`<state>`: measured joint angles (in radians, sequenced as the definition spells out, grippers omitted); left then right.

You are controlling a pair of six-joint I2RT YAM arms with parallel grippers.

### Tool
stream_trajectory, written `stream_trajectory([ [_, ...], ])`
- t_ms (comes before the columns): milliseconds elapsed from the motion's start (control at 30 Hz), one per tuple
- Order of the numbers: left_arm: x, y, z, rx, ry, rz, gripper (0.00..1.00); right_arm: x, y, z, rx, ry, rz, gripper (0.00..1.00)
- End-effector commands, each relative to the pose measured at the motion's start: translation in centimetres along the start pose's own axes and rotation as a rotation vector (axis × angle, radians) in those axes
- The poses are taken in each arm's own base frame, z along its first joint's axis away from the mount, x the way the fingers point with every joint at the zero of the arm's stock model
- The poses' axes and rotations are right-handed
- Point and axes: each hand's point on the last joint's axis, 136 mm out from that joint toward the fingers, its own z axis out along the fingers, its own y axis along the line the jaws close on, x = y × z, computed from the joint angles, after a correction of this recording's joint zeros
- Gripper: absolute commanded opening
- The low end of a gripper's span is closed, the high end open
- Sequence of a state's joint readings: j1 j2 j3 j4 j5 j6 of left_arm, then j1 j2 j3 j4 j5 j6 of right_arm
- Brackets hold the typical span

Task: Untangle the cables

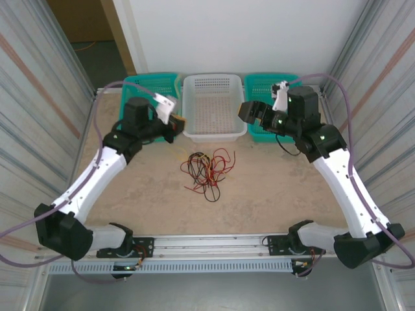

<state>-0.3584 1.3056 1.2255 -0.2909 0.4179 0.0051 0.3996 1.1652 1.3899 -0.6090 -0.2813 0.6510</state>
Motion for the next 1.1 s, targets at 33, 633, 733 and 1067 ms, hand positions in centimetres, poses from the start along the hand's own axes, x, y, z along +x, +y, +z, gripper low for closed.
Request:
stream_trajectory([
  [33, -2.6, 8.4, -1.9, -0.243, 0.002, -0.201, 0.00, 2.8, -2.3, -0.5, 0.070, 0.021, 0.046, 0.87],
  [633, 0.8, 24.0, 4.5, -0.458, 0.179, -0.474, 0.87, 13.3, -3.0, 4.1, 0.179, 0.249, -0.031, 0.82],
  [733, 1.4, 23.0, 5.7, -0.487, 0.226, -0.381, 0.99, 14.2, -4.0, 4.7, 0.230, 0.279, -0.036, 0.82],
  [1067, 2.2, 17.7, 6.4, -0.495, 0.291, -0.321, 0.94, 16.1, -5.3, 6.2, 0.270, 0.324, -0.040, 0.82],
])
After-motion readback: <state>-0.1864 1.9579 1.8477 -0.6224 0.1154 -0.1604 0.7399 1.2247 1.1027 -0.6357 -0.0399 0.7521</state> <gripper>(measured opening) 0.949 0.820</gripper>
